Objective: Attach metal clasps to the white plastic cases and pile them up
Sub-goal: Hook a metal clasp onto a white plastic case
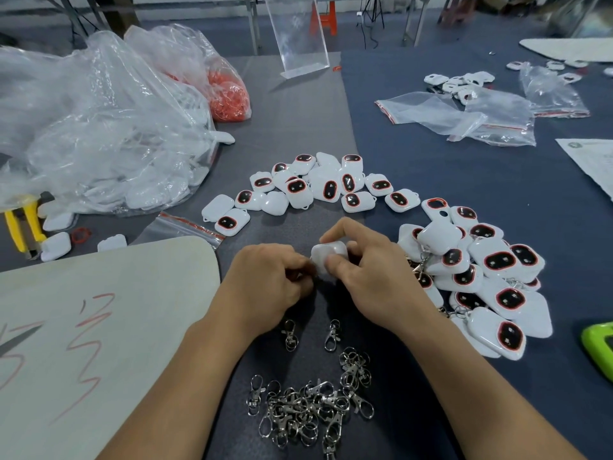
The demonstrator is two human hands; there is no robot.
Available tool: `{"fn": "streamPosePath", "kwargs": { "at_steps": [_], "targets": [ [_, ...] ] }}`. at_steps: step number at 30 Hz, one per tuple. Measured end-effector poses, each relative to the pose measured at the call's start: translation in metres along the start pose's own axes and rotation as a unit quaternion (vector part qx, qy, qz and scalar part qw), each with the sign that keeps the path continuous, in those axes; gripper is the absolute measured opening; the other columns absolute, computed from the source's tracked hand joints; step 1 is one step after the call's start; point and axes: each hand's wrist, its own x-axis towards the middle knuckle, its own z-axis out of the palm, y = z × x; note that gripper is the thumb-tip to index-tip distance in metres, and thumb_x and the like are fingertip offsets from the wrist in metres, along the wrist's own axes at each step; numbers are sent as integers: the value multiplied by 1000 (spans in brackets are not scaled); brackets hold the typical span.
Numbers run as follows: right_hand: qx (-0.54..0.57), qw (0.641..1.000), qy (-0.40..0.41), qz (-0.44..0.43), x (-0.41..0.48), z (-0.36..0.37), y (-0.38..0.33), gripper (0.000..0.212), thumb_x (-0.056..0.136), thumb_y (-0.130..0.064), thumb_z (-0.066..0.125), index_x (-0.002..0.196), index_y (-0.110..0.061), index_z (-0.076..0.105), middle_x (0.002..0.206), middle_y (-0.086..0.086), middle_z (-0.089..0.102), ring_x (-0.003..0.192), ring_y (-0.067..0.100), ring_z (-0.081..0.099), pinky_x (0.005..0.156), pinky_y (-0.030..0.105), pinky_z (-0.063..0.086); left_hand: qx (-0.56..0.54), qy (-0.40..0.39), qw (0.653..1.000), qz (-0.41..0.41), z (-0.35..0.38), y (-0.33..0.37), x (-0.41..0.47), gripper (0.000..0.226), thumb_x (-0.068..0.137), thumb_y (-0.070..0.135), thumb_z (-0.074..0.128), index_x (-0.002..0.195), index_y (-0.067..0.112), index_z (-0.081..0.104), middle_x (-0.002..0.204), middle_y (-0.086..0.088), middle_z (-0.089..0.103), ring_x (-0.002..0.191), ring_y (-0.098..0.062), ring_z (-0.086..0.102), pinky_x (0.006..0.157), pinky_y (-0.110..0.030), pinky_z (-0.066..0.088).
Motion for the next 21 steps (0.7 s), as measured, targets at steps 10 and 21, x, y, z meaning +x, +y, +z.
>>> {"fn": "streamPosePath", "kwargs": {
  "at_steps": [10, 21],
  "targets": [
    [2, 1000, -15, 5, 1, -5, 4, 17, 90, -20, 65, 95, -36, 63, 65, -2, 65, 53, 6, 49, 52, 22, 38, -29, 9, 1000, -8, 2, -5, 0, 11, 77, 32, 74, 87, 33, 79, 66, 11, 60, 70, -9, 55, 63, -16, 33],
    [11, 999, -35, 27, 3, -7, 3, 19, 89, -14, 64, 93, -32, 67, 68, 0, 68, 51, 5, 50, 51, 23, 39, -68, -5, 997, -29, 6, -12, 0, 18, 73, 35, 68, 88, 35, 77, 64, 15, 59, 68, 1, 54, 62, -8, 32]
  ]
}}
